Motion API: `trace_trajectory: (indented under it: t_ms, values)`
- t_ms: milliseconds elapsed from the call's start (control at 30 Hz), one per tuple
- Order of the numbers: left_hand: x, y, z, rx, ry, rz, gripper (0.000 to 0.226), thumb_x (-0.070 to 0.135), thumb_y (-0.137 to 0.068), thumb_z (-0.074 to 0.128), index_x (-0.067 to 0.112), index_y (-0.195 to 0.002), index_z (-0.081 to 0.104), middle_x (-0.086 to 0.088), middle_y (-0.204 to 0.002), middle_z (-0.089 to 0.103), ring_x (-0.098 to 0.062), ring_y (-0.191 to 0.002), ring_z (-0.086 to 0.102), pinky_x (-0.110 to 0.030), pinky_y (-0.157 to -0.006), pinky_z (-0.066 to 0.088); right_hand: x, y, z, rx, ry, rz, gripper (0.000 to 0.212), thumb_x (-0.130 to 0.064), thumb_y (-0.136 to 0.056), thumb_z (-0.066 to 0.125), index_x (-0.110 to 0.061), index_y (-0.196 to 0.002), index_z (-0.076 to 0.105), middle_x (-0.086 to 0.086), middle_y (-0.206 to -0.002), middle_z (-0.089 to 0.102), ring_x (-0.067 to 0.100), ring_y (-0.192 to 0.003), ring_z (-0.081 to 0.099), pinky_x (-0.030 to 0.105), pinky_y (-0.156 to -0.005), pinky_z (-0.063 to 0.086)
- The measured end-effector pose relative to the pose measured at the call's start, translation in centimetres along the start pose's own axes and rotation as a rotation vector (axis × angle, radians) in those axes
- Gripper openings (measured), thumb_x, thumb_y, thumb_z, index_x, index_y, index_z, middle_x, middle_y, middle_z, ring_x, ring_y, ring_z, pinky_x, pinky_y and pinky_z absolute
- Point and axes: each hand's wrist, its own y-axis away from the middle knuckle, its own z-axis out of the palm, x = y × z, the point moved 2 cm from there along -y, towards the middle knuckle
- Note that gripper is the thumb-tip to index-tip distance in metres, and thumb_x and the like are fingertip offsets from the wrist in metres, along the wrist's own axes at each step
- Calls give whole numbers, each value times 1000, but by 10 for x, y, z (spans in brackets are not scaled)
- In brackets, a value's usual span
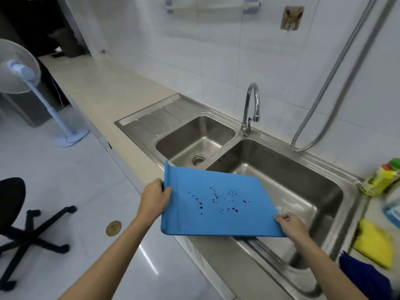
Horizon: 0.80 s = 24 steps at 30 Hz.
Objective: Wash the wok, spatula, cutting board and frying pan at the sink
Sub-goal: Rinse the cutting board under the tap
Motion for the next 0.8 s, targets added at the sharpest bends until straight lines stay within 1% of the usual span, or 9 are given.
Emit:
trace_trajectory:
  t_ms: [200, 267, 333, 433, 500, 567, 633, 700, 800]
  values:
    - [33, -85, 38, -82, 1, 97, 18, 14, -87, 49, -1, -87, 60, -10, -78, 63, -22, -67, 56, -31, -56, 39, -2, -29, 16, 8, -175, 171, 19, -28, -89, 62, -9, -91, 65, 9, -97, 64, 26, -88, 57, 35, -76, 43]
    - [44, -99, 47, -119, -7, 140, 16, 14, -85, 49, 2, -85, 60, -9, -78, 65, -23, -68, 58, -32, -55, 40, -4, -26, 19, 14, -195, 226, 23, -30, -88, 63, -9, -97, 65, 11, -103, 65, 26, -90, 57, 36, -79, 45]
    - [61, -122, 61, -164, -29, 218, 12, 11, -85, 49, 6, -75, 53, -5, -72, 58, -22, -66, 53, -30, -51, 33, -2, -31, 33, 3, -139, 250, 34, -36, -89, 61, -8, -108, 61, 12, -111, 63, 25, -92, 57, 37, -81, 46]
    - [82, -147, 79, -216, -15, 349, 9, 10, -86, 49, 12, -78, 51, -1, -78, 55, -18, -70, 53, -25, -52, 29, -21, -22, 63, -127, 69, 138, 72, -61, -83, 56, -16, -137, 43, 10, -130, 50, 24, -113, 53, 35, -97, 45]
    - [89, -163, 88, -263, -8, 402, 5, 12, -88, 48, 11, -85, 52, -1, -85, 56, -16, -76, 54, -23, -55, 35, -57, -11, 82, -152, 80, 36, 66, -48, -92, 52, -19, -147, 28, 5, -143, 36, 20, -132, 36, 30, -107, 33]
    - [91, -182, 98, -309, 7, 425, 7, 14, -90, 49, 12, -83, 49, 1, -84, 55, -16, -76, 55, -29, -60, 44, -90, -3, 101, -121, 83, -39, 66, -44, -95, 47, -19, -150, 19, -1, -150, 25, 14, -139, 25, 26, -110, 26]
    - [94, -199, 109, -343, 2, 468, 11, 14, -90, 49, 13, -79, 47, -1, -83, 53, -18, -76, 53, -32, -63, 43, -116, 1, 121, -130, 56, -38, 90, -70, -82, 41, -17, -150, 17, -4, -151, 21, 11, -139, 23, 25, -113, 23]
    - [95, -214, 117, -367, -13, 514, 11, 13, -91, 49, 12, -80, 46, -2, -84, 53, -16, -73, 49, -26, -59, 35, -132, -1, 141, -113, 14, -14, 121, -94, -56, 21, -17, -149, 20, -4, -150, 21, 11, -139, 23, 24, -114, 21]
    - [97, -233, 127, -399, -16, 558, 8, 15, -92, 50, 12, -85, 49, 1, -84, 52, -8, -68, 48, -17, -52, 28, -145, -8, 162, -94, 46, 23, 131, -98, -46, 10, -18, -149, 20, -3, -152, 19, 13, -140, 22, 24, -114, 19]
